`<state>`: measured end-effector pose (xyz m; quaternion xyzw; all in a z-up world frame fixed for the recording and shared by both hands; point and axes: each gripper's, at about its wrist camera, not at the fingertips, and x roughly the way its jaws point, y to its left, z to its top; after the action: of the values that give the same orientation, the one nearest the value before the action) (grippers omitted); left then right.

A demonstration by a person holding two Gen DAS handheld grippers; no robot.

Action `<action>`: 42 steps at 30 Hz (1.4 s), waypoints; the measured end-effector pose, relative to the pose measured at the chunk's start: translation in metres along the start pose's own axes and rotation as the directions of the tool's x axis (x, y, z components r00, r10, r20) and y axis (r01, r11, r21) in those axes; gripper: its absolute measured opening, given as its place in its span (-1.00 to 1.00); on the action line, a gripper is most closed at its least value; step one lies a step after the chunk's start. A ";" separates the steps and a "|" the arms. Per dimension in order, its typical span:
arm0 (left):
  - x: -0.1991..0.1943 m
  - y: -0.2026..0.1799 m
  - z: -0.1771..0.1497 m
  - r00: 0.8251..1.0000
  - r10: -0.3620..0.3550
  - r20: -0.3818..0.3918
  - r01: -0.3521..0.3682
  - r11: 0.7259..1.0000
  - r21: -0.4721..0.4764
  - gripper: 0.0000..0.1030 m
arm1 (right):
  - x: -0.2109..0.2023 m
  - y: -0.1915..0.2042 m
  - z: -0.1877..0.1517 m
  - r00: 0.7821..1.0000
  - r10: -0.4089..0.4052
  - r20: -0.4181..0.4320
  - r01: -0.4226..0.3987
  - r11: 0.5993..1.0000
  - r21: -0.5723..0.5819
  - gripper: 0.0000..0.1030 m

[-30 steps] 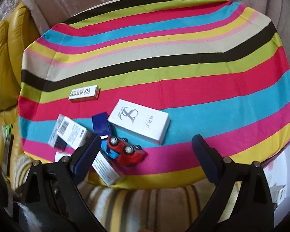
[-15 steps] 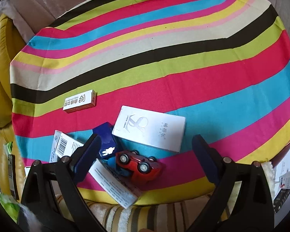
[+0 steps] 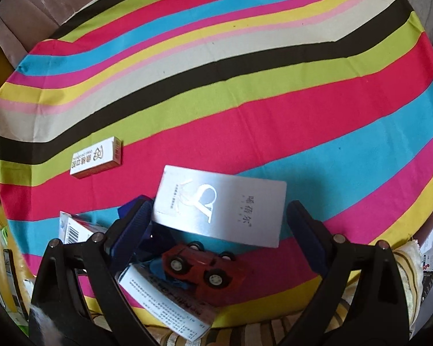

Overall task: Organize rigid objects
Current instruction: 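Grasp a white cube box with the left tool while the right tool grasps the silver logo box, then carry the silver box and white cube into the storage box and open both tools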

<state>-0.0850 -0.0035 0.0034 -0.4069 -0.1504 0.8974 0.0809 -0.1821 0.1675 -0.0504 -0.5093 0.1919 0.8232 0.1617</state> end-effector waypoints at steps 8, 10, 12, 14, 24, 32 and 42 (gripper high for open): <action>0.003 -0.003 -0.004 1.000 0.009 0.001 -0.009 1.000 0.014 -0.08 | -0.011 -0.014 -0.006 0.997 0.040 0.066 -0.042 0.999 0.024 0.77; 0.002 -0.004 -0.005 1.000 0.010 0.008 -0.010 1.000 0.019 -0.08 | -0.017 -0.019 -0.010 0.995 0.059 0.086 -0.061 0.998 0.028 0.77; 0.001 -0.006 -0.006 1.000 0.012 0.014 -0.013 1.000 0.028 -0.08 | -0.024 -0.024 -0.014 0.993 0.064 0.101 -0.068 0.997 0.029 0.77; 0.000 -0.007 -0.007 1.000 0.014 0.018 -0.014 0.999 0.035 -0.08 | -0.028 -0.026 -0.016 0.990 0.073 0.118 -0.076 0.997 0.018 0.77; -0.011 -0.018 -0.007 0.998 0.042 0.039 -0.044 0.997 0.066 -0.08 | -0.065 -0.034 -0.034 0.979 0.097 0.178 -0.097 0.995 -0.006 0.77; -0.024 -0.041 -0.015 0.999 0.028 0.027 -0.031 0.994 0.109 -0.08 | -0.081 -0.059 -0.049 0.976 0.123 0.178 -0.126 0.992 0.010 0.77; -0.037 -0.084 -0.035 1.000 -0.008 0.010 0.006 0.979 0.204 -0.08 | -0.104 -0.095 -0.070 0.969 0.146 0.198 -0.154 0.988 0.026 0.77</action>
<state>-0.0320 0.0731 0.0357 -0.3912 -0.0597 0.9099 0.1245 -0.0399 0.2094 0.0004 -0.4069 0.2297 0.8749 0.1275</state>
